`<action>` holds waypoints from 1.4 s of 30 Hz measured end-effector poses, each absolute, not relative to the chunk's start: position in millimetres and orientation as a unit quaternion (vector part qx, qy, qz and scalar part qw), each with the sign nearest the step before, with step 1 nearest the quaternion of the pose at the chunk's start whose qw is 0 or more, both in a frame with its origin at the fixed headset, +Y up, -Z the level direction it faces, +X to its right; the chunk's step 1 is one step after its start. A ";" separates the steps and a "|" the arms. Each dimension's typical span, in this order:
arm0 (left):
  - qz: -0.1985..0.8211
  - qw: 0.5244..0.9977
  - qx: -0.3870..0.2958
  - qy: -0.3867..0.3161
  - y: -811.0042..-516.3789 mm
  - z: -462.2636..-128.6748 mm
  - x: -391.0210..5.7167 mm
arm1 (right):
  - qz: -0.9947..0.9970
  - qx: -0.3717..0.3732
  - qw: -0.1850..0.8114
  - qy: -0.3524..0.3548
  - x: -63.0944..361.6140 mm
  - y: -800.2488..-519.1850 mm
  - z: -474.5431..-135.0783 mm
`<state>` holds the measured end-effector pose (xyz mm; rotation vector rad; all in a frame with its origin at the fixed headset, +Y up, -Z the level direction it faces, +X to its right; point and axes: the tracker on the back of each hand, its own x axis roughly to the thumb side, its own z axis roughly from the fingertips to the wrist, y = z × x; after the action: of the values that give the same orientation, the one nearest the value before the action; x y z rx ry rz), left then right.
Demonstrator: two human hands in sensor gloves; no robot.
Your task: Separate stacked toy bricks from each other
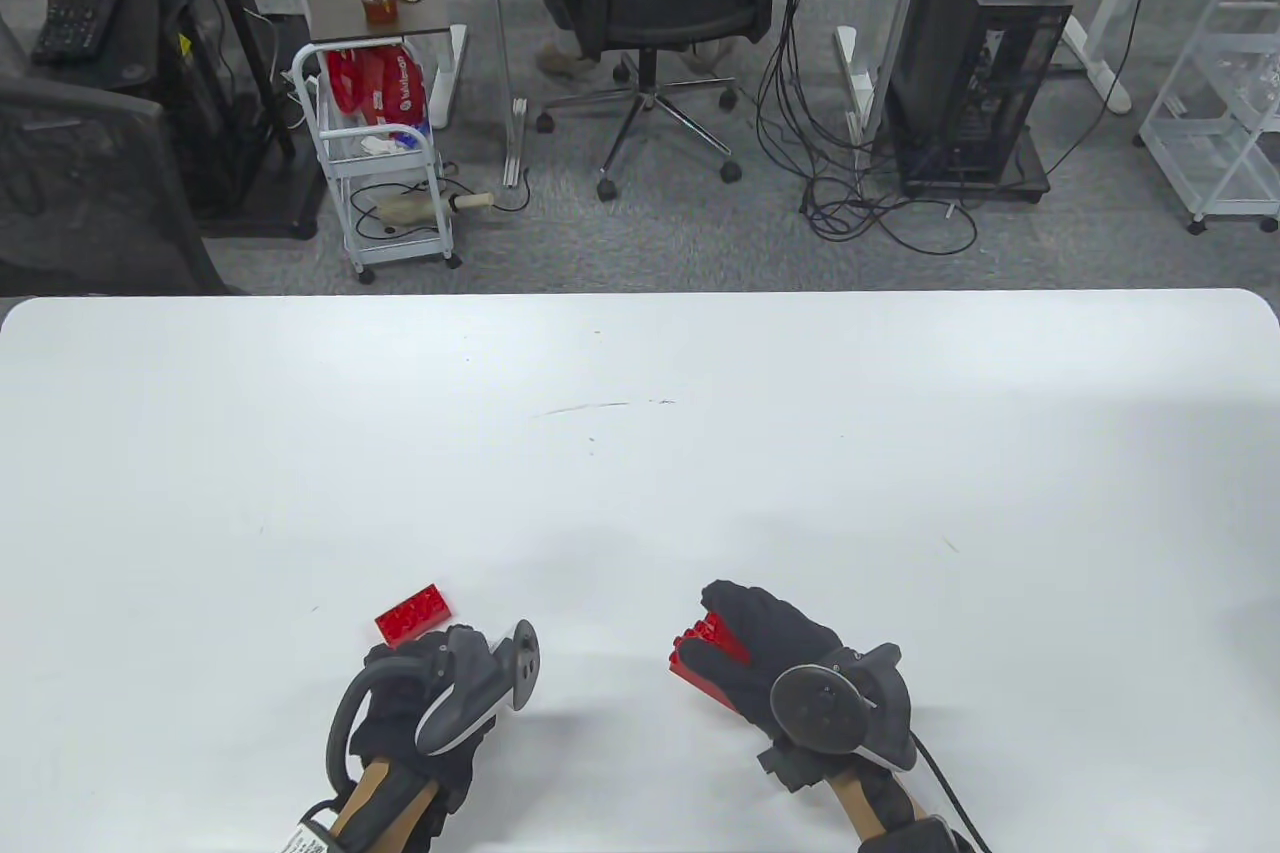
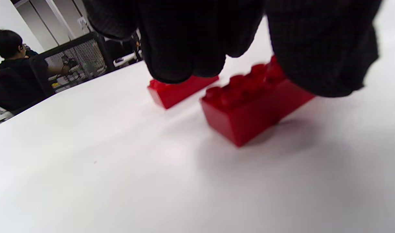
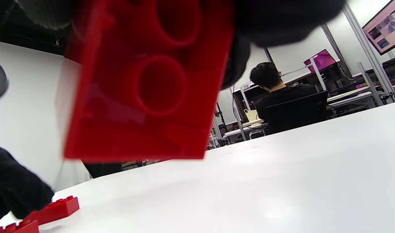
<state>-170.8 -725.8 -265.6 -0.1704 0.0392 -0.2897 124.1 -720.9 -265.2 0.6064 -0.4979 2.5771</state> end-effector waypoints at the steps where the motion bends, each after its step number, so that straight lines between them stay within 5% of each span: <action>1: -0.121 0.992 -0.048 -0.004 -718.1 -259.9 -168.8 | 0.931 0.222 0.230 -0.176 122.8 -720.9 -264.5; 6: -0.021 0.992 0.060 -0.108 -702.6 -243.5 -158.2 | 0.927 0.236 0.246 -0.155 114.7 -719.9 -260.5; 12: 0.159 0.948 0.075 -0.264 -700.5 -230.3 -145.5 | 0.915 0.282 0.259 -0.128 96.2 -717.5 -249.6; 28: 0.285 0.908 -0.059 -0.301 -713.7 -241.1 -140.8 | 0.907 0.327 0.253 -0.084 78.1 -722.7 -243.1; 42: 0.277 0.929 0.025 -0.243 -711.2 -222.3 -126.8 | 0.909 0.325 0.236 -0.109 72.1 -721.2 -237.2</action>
<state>-126.8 -711.2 -222.3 0.0515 -0.4982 0.5665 72.1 -721.2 -237.2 0.8923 -0.2977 2.4927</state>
